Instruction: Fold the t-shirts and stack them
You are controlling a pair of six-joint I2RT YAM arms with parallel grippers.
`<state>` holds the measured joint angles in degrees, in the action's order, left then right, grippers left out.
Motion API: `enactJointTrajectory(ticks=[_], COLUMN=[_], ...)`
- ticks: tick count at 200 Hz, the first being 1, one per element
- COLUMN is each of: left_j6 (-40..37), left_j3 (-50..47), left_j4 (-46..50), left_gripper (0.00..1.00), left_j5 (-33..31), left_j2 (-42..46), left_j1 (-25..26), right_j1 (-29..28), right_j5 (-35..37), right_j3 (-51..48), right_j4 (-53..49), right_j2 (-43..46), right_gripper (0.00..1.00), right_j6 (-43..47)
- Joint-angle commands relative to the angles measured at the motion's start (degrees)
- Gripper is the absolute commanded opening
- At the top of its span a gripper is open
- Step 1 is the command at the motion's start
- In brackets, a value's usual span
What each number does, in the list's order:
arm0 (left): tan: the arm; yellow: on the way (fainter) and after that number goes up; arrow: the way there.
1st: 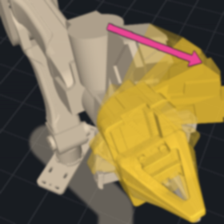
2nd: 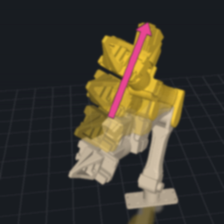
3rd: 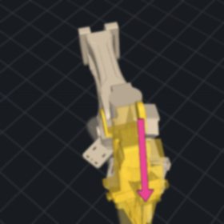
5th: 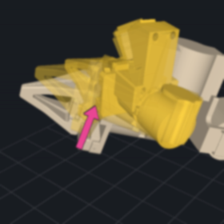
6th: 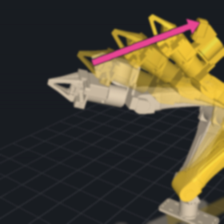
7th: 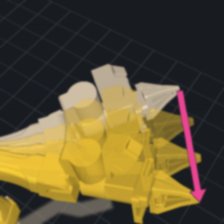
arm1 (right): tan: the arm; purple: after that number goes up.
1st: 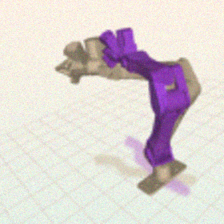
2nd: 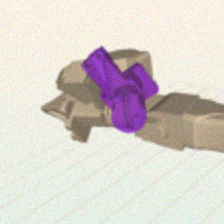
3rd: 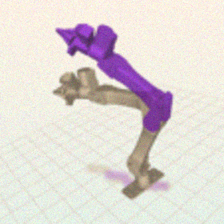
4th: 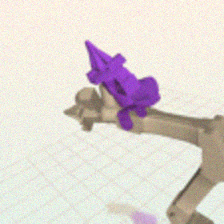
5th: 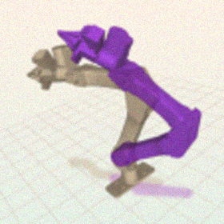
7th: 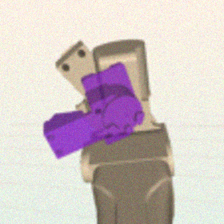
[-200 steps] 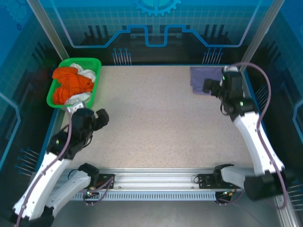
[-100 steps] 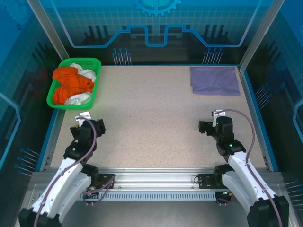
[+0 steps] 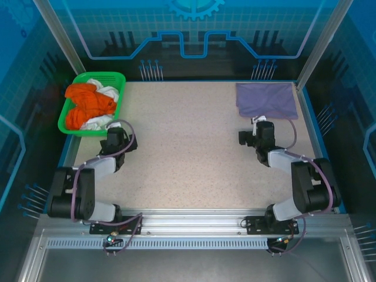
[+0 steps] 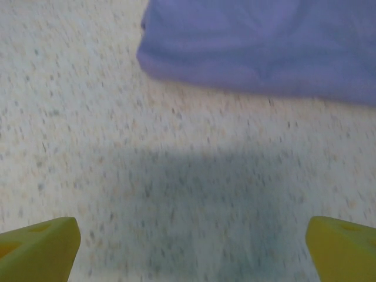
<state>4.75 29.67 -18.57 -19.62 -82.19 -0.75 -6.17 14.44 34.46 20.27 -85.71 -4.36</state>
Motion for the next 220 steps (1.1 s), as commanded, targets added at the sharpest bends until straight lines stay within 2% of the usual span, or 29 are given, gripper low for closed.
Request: enactJointTrajectory(ticks=[1,25,39,61,88,115,128,146,220], left_j6=[-2.31,-2.4,-0.85,-1.67,-1.73,-6.72,-7.46,-4.9,-4.53], left_j3=[3.08,1.85,-2.86,-6.07,-10.9,-15.24,-12.63,-6.85,-7.3], left_j4=[-7.0,-8.83,-19.06,-25.28,-34.92,-49.58,-41.38,-31.27,-32.57], left_gripper=[0.99,0.99,0.99,0.99,0.99,0.99,0.99,0.99,0.99], left_j5=[6.38,8.93,10.85,12.96,13.17,21.46,18.94,16.74,17.4], left_j2=[-2.04,-1.22,0.11,-0.87,-1.92,-7.55,-5.85,-6.25,-6.36], left_j1=[-0.7,-0.74,-0.7,-0.58,-0.52,0.76,2.15,0.93,0.19], right_j1=[2.74,2.6,2.35,2.18,1.76,1.76,2.04,1.94,1.86], right_j5=[-4.13,-6.16,-6.49,-7.22,-4.81,-4.29,-4.05,-3.72,-3.77], right_j3=[-0.94,-6.07,-8.74,-12.45,-16.91,-19.19,-16.36,-10.45,-10.73], right_j4=[7.9,15.28,19.59,26.04,34.3,38.69,34.23,23.85,24.64], right_j2=[-0.25,1.39,1.87,1.83,1.22,1.29,1.04,-0.21,-0.25], right_gripper=[1.0,1.0,1.0,1.0,1.0,1.0,1.0,1.0,1.0], right_j6=[1.8,2.79,3.27,3.83,3.54,3.24,2.61,2.69,2.8])
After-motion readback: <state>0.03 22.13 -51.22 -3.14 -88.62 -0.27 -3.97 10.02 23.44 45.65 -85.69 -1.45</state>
